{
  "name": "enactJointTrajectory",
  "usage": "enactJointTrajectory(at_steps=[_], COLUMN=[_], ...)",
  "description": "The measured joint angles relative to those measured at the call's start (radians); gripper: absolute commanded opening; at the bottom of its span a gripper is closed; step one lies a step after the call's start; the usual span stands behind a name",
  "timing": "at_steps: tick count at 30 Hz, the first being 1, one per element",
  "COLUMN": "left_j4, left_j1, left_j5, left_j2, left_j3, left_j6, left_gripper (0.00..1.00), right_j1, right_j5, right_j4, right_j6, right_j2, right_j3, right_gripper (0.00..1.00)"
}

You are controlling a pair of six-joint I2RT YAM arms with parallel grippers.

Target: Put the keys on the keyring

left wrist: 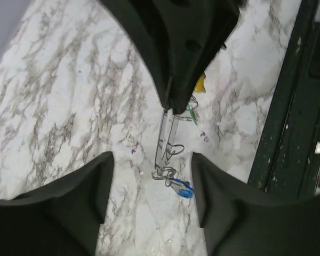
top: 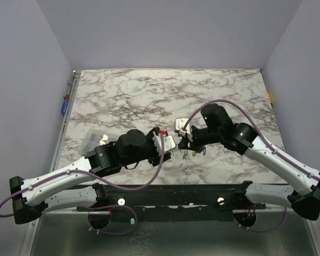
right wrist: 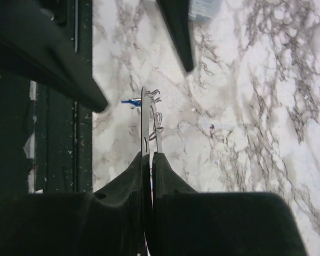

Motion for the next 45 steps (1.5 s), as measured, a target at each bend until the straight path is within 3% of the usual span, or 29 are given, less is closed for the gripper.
enactJointTrajectory(at_steps=[3,9,13,16,20,26,35,45], left_j4=[0.001,0.007,0.031,0.042,0.045,0.06,0.134,0.187], left_j1=[0.0,0.0,0.0,0.0,0.0,0.0,0.0,0.0], left_j5=[-0.053,-0.101,-0.135,-0.167,-0.206,-0.229,-0.282,-0.42], left_j2=[-0.073,-0.254,-0.34,-0.382,-0.436,-0.533,-0.676,-0.754], left_j3=[0.011,0.011,-0.026,-0.093,-0.191,-0.273,-0.425,-0.462], left_j6=[0.012,0.016,-0.003,-0.022,-0.046,-0.067,-0.11,-0.14], left_gripper=[0.88,0.94,0.95,0.95,0.95,0.95,0.99,0.99], right_j1=[0.0,-0.002,0.0,-0.003,-0.003,-0.002,-0.002,-0.002], right_j5=[0.062,0.207,0.332,0.357,0.395,0.5,0.665,0.661], right_j4=[0.116,0.564,0.882,1.023,1.085,0.965,0.956,1.002], right_j6=[0.018,0.168,0.408,0.567,0.708,0.755,0.901,1.087], right_j2=[-0.079,-0.37,-0.387,-0.336,-0.275,-0.23,-0.225,-0.007], right_j3=[-0.106,-0.423,-0.494,-0.493,-0.476,-0.346,-0.426,-0.435], right_gripper=[0.01,0.01,0.01,0.01,0.01,0.01,0.01,0.01])
